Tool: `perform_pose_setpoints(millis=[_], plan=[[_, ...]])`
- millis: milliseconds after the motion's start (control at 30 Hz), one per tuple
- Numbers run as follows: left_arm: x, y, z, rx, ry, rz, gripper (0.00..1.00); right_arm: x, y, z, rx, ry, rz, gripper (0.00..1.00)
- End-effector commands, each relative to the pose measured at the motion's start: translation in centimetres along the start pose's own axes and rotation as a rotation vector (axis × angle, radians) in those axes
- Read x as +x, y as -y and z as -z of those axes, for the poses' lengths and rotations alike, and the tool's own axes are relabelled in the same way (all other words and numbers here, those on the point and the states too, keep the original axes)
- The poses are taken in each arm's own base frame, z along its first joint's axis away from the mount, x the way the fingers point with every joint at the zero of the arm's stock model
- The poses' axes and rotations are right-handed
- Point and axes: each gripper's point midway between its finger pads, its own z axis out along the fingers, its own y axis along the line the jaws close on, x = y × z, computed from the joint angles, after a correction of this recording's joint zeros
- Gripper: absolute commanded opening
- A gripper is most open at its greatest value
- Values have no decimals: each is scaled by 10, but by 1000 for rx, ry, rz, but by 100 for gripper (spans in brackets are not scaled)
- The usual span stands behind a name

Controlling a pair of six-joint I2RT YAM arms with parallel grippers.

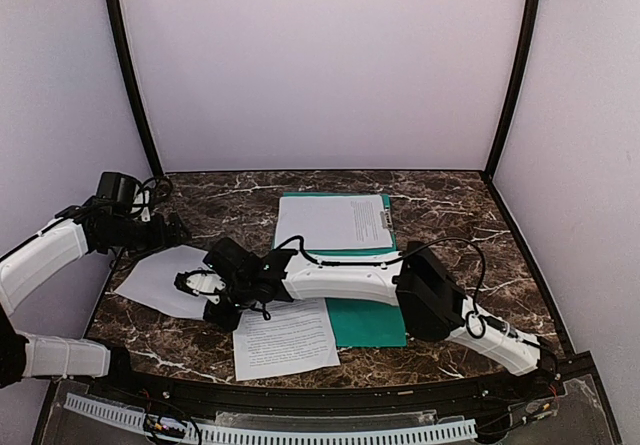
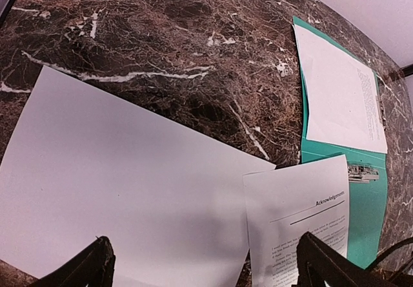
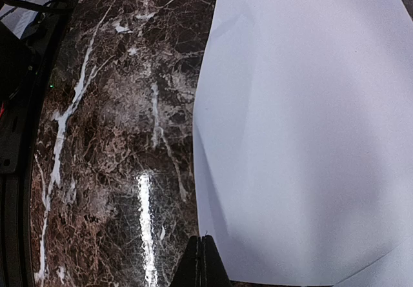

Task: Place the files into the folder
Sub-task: Pick up the file from the center of the board, then place the file in the folder with some files.

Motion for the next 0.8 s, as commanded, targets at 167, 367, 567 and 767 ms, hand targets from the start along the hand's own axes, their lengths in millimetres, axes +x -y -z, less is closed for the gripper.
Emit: perform_pose_setpoints(millis=[167, 367, 567, 767], plan=[[-27, 10, 33, 7, 95, -4, 99, -60, -6, 74, -52, 211, -107, 0], [-52, 12, 66, -23, 229, 21, 99, -93, -15, 156, -100, 396, -172, 0], [-59, 21, 73, 13, 240, 28, 99, -91, 18, 229, -89, 533, -380, 0], [-53, 31, 60, 93, 211, 38, 99, -22, 75, 259, 113, 484, -693, 0]])
